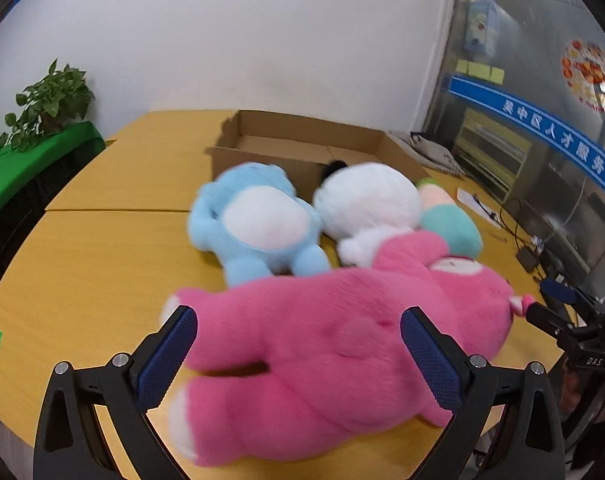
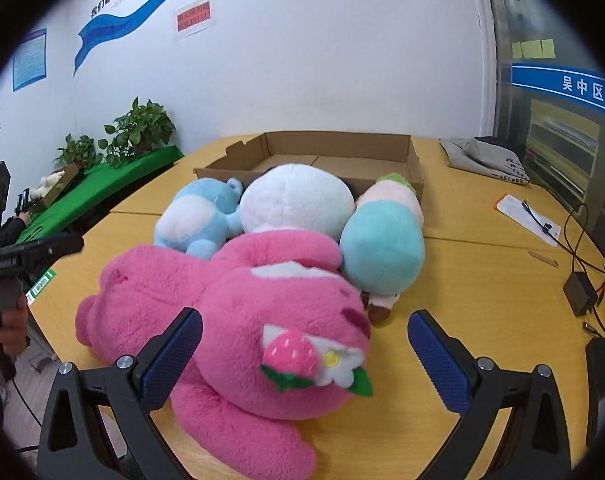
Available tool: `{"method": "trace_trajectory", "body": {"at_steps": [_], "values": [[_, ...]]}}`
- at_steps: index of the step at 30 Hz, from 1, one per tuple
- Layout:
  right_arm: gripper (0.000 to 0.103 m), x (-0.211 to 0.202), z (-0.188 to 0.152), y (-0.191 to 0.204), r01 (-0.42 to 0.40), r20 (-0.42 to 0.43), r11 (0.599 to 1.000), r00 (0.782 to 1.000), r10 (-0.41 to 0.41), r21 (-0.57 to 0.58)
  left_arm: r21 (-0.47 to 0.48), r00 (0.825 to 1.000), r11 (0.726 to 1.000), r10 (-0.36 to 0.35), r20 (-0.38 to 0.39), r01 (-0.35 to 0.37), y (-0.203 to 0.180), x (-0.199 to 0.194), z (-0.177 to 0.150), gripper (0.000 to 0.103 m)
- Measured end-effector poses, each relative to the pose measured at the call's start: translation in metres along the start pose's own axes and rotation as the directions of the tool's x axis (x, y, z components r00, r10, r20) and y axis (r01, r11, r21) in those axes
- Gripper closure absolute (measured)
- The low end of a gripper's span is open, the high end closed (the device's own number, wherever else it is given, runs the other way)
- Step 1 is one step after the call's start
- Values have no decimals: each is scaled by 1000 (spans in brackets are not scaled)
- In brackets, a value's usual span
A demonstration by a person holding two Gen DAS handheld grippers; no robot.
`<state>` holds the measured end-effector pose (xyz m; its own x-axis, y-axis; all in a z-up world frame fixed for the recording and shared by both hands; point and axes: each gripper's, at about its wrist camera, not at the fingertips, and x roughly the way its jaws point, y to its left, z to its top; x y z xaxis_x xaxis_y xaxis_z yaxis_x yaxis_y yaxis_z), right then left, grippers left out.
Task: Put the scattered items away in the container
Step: 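Move both grippers toward the large pink bear plush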
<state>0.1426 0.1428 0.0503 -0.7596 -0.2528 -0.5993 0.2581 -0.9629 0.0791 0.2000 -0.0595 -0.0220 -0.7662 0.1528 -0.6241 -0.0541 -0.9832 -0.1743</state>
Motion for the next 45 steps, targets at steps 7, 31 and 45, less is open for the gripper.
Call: {"method": "trace_trajectory", "body": {"at_steps": [7,31,45], "values": [[0,-1,-14,-11,74,-41,996,997,-72,52,10,999,1000,-24,-29,24,-29,12,-8,0],[0,24,-19,-9,67,-104,996,993,-60,65,-70,986,990,-126,-106,119,-11,41,-17,0],[0,33,-17,-10,24,-130,996,991,-12,89,-108,977,981,-172,-125,159,-5,49,-18,0]]}}
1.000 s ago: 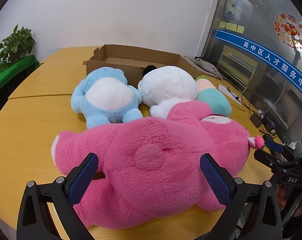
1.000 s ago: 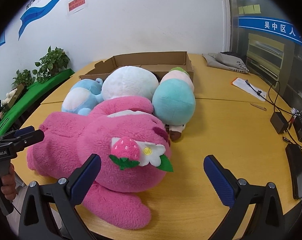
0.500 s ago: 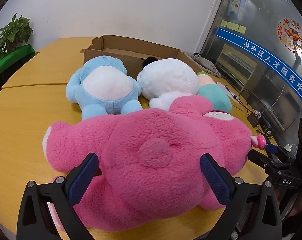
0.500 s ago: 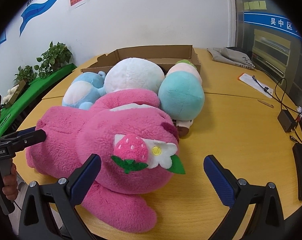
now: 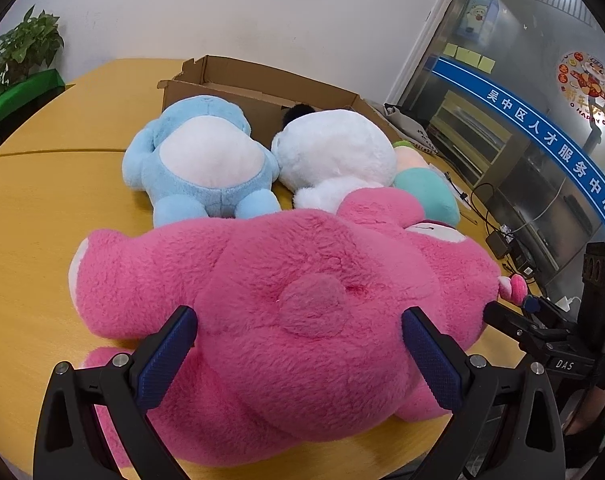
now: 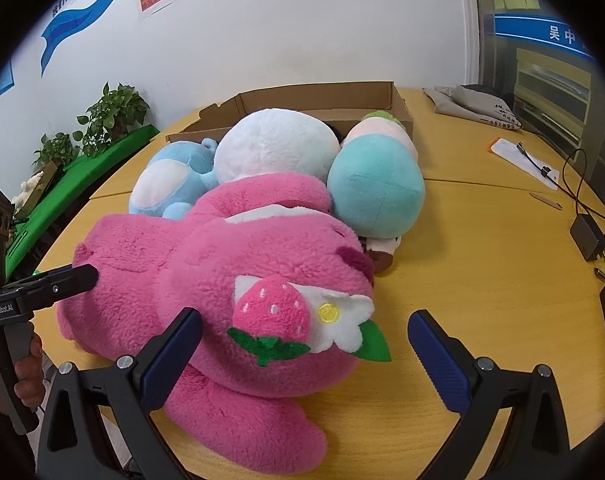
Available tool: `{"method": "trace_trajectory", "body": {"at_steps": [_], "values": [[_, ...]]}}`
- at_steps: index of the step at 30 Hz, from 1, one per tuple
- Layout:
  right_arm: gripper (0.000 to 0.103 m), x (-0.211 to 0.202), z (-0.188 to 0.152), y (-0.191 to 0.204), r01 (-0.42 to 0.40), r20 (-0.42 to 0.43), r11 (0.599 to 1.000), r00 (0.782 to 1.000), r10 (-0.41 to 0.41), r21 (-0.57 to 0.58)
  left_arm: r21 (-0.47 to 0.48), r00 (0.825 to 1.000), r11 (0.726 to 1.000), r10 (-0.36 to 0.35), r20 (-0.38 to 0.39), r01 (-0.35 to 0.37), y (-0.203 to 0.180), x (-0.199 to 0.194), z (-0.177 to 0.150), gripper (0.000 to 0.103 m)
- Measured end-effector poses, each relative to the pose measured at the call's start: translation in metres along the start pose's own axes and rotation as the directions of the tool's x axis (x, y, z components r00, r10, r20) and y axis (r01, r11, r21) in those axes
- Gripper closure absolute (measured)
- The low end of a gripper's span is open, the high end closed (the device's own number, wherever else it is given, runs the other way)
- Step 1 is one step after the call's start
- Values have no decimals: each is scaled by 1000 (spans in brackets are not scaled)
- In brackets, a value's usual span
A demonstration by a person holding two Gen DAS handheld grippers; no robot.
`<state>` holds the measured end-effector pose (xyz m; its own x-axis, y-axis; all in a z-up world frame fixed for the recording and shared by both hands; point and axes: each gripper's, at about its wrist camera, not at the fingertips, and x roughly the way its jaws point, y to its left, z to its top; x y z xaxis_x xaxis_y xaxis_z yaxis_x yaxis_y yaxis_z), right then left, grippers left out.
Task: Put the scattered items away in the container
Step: 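Move both grippers toward the large pink bear plush, then close the left gripper on the pink bear while the right gripper closes on it too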
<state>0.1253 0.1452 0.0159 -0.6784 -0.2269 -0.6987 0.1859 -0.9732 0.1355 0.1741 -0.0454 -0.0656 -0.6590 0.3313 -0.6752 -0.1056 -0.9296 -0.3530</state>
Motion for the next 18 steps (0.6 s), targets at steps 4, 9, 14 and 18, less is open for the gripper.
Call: {"method": "trace_trajectory", "body": {"at_steps": [4,9,14,18], "values": [[0,1,0,0,-1,-1,1000,1000,1,-4,-5,1000,1000,-1,-5,1,1,2,0,0],[0,2,0,1,-4,0,1000,1000,4,-10,-10,1000,1000,-12,-8,12,2,3,0,0],[0,2,2,4,-23,7,1000,1000,23,-18,-30,998,998,-58,-20,58,5,3,0,0],[0,-1,7,2,-26,37,999,999,27,-32,-34,995,995,-91,-34,90,7,6,2,4]]}}
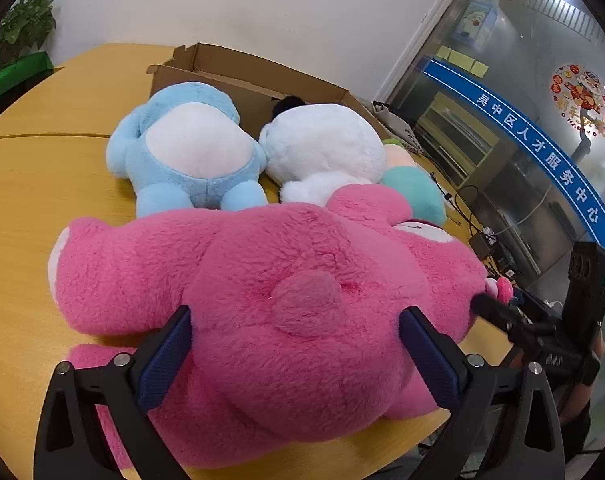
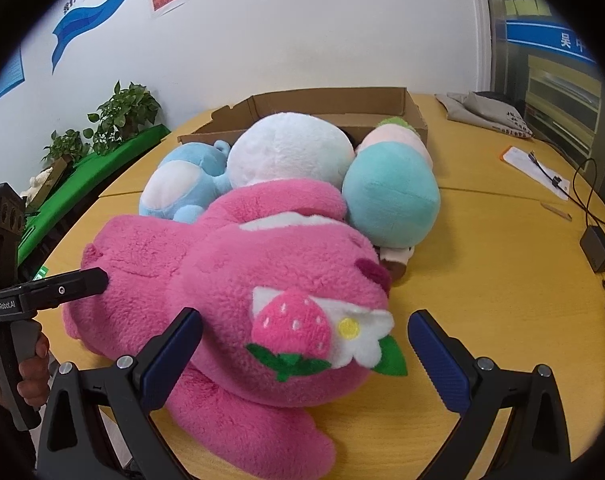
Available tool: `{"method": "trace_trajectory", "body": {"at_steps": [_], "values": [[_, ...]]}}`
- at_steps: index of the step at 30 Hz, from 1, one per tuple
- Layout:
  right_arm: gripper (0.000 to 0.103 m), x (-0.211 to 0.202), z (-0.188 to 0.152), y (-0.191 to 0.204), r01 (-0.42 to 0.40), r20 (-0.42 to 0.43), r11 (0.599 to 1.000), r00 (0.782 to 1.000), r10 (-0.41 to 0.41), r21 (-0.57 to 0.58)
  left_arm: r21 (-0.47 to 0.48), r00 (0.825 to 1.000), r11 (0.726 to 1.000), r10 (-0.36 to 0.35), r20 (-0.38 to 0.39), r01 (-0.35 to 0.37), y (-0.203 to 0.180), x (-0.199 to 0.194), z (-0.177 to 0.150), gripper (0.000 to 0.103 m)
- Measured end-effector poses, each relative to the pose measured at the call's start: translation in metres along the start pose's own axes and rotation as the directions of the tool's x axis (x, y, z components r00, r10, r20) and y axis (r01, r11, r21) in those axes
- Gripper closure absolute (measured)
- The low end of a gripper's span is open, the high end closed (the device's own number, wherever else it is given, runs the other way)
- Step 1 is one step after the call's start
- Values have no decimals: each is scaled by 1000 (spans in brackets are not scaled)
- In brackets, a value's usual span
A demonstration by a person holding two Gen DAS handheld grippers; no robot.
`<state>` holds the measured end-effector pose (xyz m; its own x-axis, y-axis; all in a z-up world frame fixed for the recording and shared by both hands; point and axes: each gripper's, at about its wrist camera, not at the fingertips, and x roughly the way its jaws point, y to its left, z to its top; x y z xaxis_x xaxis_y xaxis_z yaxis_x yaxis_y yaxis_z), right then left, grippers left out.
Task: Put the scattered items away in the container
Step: 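Close the left gripper on the pink bear while the right gripper closes on it too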
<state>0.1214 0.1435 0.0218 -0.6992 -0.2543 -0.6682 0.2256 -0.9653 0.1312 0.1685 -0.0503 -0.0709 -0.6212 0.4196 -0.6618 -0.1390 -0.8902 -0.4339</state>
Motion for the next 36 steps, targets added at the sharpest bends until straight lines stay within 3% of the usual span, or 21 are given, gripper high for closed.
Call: {"method": "trace_trajectory", "body": {"at_steps": [3,6,9,17,22,26,29,33,36], "values": [[0,8,5,-18,-29,2,998,1000,28,56,-17,1000,1000,-15,-12,15,5,3,2,9],[1,35,-1,-27,-93,-72,987,992,103,130,-14,1000,1000,-13,-18,13,7,4,2,14],[1,42,-8,-27,-141,-65,974,986,155,179,-10,1000,1000,-21,-23,21,9,4,3,19],[5,30,-10,-1,-156,-54,987,986,158,36,17,999,999,-39,-9,39,10,-2,5,38],[26,22,-12,-4,-173,-30,984,984,174,48,40,998,998,-56,25,55,9,-17,5,58],[34,12,-13,1,-175,-14,984,984,175,29,60,998,997,-54,27,53,3,-26,7,69],[37,-2,-11,7,-171,15,985,985,171,3,105,995,992,-78,57,72,-9,-43,12,85],[37,-34,6,15,-166,99,986,981,168,-30,168,991,983,-90,99,72,-27,-61,25,86],[37,-35,21,16,-138,105,989,984,144,-60,158,991,984,-98,85,84,-20,-53,33,86]]}}
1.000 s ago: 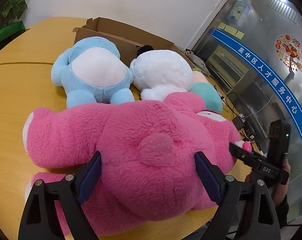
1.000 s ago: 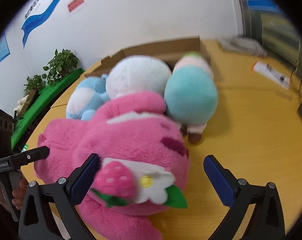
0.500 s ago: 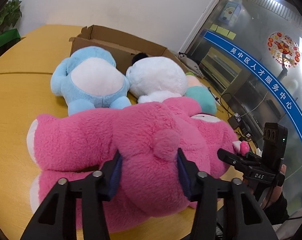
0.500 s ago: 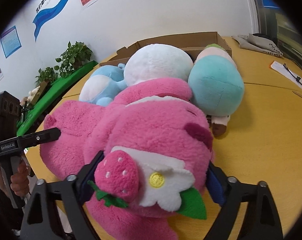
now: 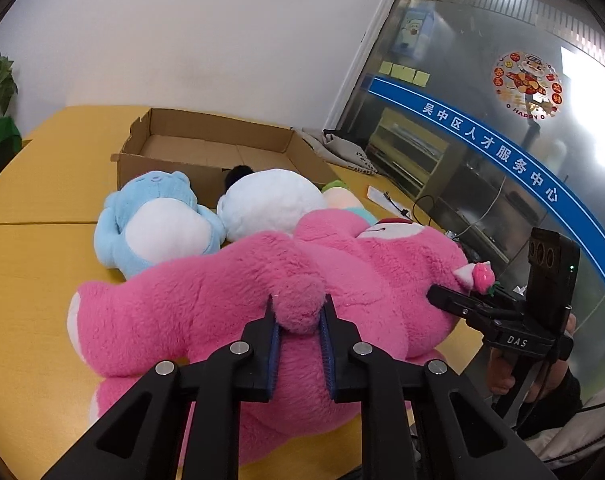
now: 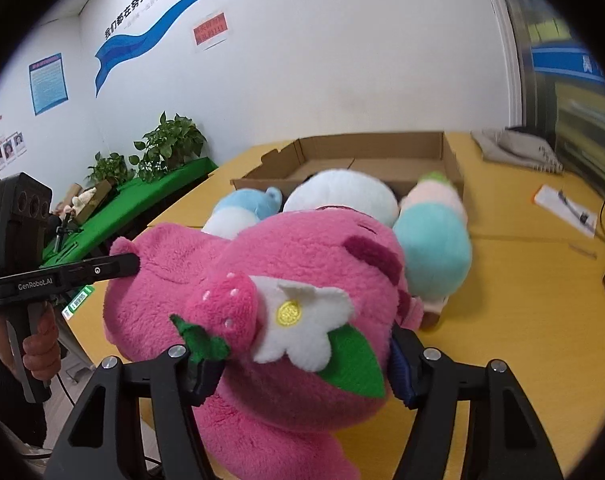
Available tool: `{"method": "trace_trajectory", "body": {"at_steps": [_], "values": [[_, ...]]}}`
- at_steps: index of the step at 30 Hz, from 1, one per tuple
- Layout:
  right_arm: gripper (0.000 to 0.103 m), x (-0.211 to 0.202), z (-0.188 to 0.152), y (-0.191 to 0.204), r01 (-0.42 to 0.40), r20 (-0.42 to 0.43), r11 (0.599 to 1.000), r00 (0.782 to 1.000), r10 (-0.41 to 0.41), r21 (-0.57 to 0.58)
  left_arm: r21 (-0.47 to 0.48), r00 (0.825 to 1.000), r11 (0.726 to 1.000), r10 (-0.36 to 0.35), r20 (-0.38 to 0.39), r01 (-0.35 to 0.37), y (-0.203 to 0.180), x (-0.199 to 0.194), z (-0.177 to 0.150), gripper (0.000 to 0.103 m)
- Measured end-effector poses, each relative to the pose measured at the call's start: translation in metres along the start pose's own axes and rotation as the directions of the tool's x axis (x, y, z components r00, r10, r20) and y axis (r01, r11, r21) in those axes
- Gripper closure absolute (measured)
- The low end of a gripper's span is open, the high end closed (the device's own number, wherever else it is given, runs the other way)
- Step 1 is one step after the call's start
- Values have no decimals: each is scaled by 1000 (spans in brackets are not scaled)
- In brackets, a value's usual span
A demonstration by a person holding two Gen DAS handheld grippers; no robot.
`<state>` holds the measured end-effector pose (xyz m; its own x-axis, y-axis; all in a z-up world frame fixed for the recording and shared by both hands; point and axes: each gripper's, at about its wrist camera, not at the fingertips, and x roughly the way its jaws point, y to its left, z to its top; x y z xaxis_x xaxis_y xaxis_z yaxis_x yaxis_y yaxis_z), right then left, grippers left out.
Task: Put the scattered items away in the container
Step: 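Close the left gripper on the pink bear while the right gripper closes on it too, then lift the pink bear with both grippers and carry it over the cardboard box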
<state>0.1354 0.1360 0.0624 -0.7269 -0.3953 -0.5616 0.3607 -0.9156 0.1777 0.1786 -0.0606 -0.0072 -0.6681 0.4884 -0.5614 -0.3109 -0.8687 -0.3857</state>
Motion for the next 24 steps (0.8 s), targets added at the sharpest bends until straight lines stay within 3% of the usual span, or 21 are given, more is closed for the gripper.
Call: {"method": "trace_trajectory", "body": {"at_steps": [3,6,7,9,12,16,18,20,22,24], "values": [[35,24,-5,-13,-5,-72,999,997,7,35,-50,998,999,12,-66,-16,20,26,-9,86],[15,57,-30,-32,1,-166,991,986,22,137,-88,996,996,-7,-90,-1,29,43,-23,82],[6,60,-36,-38,10,-162,987,987,17,162,-81,997,997,-7,-76,0,28,41,-25,82],[0,60,-40,-48,-1,-138,979,990,30,204,-62,998,998,-5,-62,1,26,38,-24,70],[0,60,-35,-49,-21,-116,986,992,41,167,-51,998,998,-23,-55,20,24,36,-23,51],[5,69,-34,-44,-53,-116,988,991,70,146,-39,999,999,1,-34,-2,18,33,-23,39],[6,68,-36,-44,-60,-110,989,991,75,138,-31,1000,999,22,1,-22,17,22,-23,19],[6,67,-35,-46,-69,-111,988,990,85,139,-30,994,995,100,45,-99,18,12,-24,0],[5,68,-36,-49,-83,-117,984,988,101,155,-55,989,990,135,59,-131,25,9,-25,0],[1,70,-37,-50,-84,-124,982,987,106,171,-85,996,992,91,7,-90,33,22,-27,0]]}}
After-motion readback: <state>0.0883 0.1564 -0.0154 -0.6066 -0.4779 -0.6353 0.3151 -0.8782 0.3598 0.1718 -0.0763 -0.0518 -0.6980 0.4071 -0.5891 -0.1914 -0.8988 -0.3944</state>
